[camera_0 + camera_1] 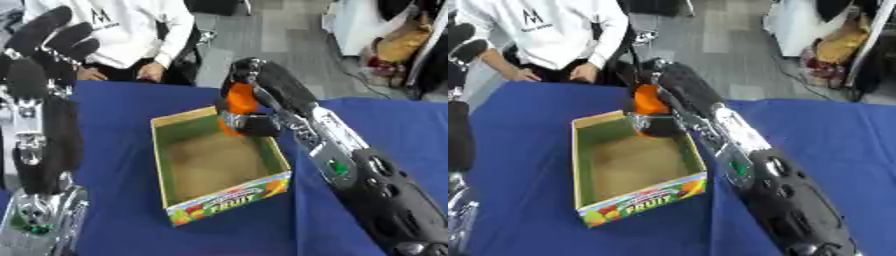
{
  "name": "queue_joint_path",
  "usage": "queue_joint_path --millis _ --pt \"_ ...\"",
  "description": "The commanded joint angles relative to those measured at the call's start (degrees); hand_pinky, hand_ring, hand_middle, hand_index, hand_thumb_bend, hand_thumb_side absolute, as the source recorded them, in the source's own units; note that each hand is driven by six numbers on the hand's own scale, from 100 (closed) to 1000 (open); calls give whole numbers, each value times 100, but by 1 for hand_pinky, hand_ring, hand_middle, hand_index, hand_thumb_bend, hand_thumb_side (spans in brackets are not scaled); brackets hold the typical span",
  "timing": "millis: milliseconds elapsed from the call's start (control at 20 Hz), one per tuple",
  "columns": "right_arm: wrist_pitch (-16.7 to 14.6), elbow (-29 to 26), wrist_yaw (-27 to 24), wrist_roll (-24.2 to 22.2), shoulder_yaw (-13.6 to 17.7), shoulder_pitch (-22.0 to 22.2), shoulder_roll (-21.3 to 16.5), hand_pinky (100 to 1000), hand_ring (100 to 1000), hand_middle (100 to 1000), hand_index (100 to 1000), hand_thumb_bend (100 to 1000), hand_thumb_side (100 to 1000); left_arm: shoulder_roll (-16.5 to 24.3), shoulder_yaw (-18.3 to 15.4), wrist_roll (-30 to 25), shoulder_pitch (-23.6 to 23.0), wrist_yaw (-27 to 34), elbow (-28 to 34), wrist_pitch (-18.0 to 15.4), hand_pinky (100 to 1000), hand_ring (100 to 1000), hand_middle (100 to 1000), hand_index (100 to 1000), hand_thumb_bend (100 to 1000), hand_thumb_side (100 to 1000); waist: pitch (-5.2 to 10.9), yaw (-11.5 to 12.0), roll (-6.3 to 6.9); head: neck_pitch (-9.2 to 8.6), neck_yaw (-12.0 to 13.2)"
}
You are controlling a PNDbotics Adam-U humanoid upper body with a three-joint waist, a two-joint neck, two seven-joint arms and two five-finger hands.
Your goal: Pick up objects on the table and place them in the box.
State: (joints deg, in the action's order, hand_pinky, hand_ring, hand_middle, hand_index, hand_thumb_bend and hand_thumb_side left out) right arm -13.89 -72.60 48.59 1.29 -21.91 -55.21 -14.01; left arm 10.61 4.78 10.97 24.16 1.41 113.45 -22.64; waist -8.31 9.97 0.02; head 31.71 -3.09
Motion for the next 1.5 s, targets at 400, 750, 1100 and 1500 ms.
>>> queue_joint_path --millis 400,750,1100,1500 --pt "-199 162 877 223 64 -70 -29 100 214 505 607 410 722 2 2 -31 113 38 114 -6 826 779 822 840 604 715 75 1 5 -13 29" --pt "-462 345 1022 212 124 -36 -19 524 691 783 822 456 969 15 -12 -20 100 30 114 -5 826 779 822 840 604 715 77 -19 14 1 43" --pt "-542 400 1010 318 164 28 -39 623 749 817 847 485 1000 22 -27 -11 94 17 114 -7 825 779 822 840 603 714 80 -36 6 15 71" --pt "-349 -1376 -422 669 287 1069 -1106 549 681 728 802 436 978 214 -133 60 -63 -121 14 102 821 781 822 839 582 729 171 -320 -72 29 426"
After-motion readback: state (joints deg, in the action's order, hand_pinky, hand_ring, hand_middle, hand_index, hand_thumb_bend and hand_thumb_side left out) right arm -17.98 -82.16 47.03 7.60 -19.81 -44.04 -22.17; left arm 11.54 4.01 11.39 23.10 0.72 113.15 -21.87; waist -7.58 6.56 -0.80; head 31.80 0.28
